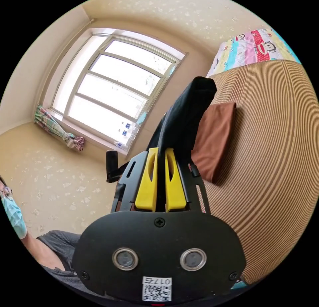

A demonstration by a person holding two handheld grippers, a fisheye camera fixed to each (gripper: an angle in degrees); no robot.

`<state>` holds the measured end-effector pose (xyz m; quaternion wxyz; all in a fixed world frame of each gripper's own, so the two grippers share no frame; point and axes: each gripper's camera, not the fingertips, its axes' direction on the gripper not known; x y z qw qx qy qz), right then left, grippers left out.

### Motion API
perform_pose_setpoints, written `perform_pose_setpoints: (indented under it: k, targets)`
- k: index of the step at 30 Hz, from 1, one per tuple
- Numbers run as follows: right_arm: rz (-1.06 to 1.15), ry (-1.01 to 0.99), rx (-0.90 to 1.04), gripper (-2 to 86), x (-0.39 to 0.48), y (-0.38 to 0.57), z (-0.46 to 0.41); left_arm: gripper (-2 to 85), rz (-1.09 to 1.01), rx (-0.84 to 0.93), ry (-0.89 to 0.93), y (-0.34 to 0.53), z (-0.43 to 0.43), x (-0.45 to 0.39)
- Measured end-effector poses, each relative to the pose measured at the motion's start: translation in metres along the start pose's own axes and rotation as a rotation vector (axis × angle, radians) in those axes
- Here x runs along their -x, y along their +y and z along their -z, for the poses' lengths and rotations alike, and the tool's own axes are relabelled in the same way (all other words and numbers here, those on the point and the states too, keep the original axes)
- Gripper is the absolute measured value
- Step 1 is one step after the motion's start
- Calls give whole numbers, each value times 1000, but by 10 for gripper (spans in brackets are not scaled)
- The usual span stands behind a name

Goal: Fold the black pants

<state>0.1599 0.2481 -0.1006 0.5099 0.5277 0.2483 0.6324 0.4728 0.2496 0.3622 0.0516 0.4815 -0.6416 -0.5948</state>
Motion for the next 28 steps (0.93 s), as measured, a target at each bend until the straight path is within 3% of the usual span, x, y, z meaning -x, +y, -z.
perform_pose_setpoints:
  k: [3, 5, 7, 12, 16, 21, 24, 28]
  targets:
    - [66, 154, -37, 37, -2, -26, -48, 100, 70, -45, -195, -34, 6, 42]
    - [-36, 344, 104, 28, -36, -19, -91, 101, 198, -45, -272, -26, 5, 74]
    - [-126, 382, 245, 18, -52, 2, -107, 113, 264, -55, -148, 11, -1, 98]
    - [-11, 295, 245, 8, -23, 72, -56, 97, 291, -123, -43, 128, -14, 94]
    - [114, 193, 137, 6, 22, 111, 62, 66, 260, -91, -7, 199, -12, 74]
    - [305, 264, -140, 6, 85, 174, 249, 5, 102, -45, -133, 232, 24, 46]
    - [319, 436, -350, 7, 120, 229, 357, -6, 41, -90, -183, 239, 49, 24]
    - [227, 712, -596, 9, 154, 313, 471, -9, -80, -173, -94, 232, 64, -27]
